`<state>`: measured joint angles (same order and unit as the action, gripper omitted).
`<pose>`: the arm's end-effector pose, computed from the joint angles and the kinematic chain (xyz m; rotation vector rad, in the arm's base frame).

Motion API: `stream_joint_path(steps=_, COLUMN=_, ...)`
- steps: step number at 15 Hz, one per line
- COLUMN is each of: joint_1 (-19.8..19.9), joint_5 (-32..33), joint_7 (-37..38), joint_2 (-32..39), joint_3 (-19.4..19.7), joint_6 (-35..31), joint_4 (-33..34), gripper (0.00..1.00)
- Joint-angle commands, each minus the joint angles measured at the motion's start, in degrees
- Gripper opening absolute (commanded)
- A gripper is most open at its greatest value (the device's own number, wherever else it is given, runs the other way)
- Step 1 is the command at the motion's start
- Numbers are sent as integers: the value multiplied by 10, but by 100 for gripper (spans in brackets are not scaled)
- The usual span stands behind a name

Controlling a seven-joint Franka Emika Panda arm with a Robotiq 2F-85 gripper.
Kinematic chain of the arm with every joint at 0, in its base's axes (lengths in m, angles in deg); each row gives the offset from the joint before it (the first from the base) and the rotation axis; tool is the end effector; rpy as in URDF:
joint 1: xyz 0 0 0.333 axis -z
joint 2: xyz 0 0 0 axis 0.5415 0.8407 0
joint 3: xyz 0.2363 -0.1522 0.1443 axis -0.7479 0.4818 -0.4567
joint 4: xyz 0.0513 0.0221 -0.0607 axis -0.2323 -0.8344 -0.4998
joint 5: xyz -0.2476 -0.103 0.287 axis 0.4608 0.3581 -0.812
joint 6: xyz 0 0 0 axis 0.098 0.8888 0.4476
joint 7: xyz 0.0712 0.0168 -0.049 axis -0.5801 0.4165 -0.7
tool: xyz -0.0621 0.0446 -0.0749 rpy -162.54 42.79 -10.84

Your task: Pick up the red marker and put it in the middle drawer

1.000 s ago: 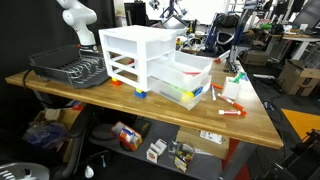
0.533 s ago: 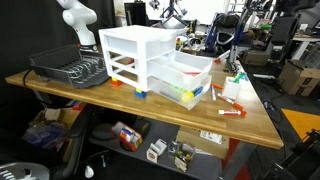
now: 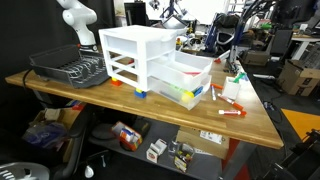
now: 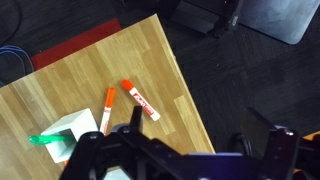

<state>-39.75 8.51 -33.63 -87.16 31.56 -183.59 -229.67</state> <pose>0.3721 0.0624 0.3744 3.0692 0.5933 -0.1772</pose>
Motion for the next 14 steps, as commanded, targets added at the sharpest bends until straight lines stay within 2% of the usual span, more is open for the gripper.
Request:
stream_joint_path(steps=1, joint_1=-6, joint_5=1, joint_7=-15, joint_2=-2, joint_3=2, joint_6=-25, joint_4=-10, gripper=100)
stream_joint_path(steps=4, joint_1=-21, joint_5=-6, joint_7=-46, joint_2=6, joint_3=6, joint_6=-82, joint_4=-37, gripper=100)
stream_joint_path(steps=9, joint_1=-48, joint_5=-17, joint_7=-137, joint_2=58, joint_3=21, joint_6=-200, joint_4=-81, gripper=100)
stream_joint_path(steps=14, joint_1=-45, joint_5=-23, joint_7=-219, joint_2=178, joint_3=37, joint_6=-267, joint_4=-58, gripper=100)
